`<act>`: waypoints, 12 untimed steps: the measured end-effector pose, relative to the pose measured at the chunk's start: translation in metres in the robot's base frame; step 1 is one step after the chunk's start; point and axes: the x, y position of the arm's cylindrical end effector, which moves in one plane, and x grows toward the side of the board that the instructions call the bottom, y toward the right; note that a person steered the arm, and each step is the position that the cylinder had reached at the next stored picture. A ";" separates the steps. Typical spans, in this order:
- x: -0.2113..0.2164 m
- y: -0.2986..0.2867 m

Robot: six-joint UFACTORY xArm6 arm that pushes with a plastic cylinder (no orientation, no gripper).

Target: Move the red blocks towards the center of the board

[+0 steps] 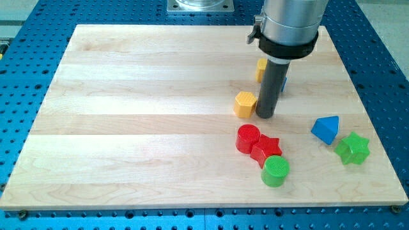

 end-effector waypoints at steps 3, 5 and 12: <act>0.104 -0.008; 0.089 -0.086; 0.020 0.010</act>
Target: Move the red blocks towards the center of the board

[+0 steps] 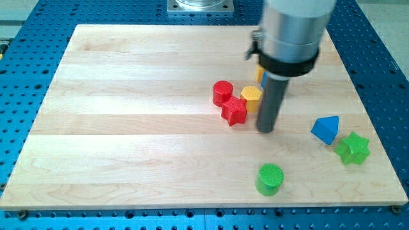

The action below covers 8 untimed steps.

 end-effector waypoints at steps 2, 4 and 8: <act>-0.125 0.047; -0.176 0.015; -0.089 -0.087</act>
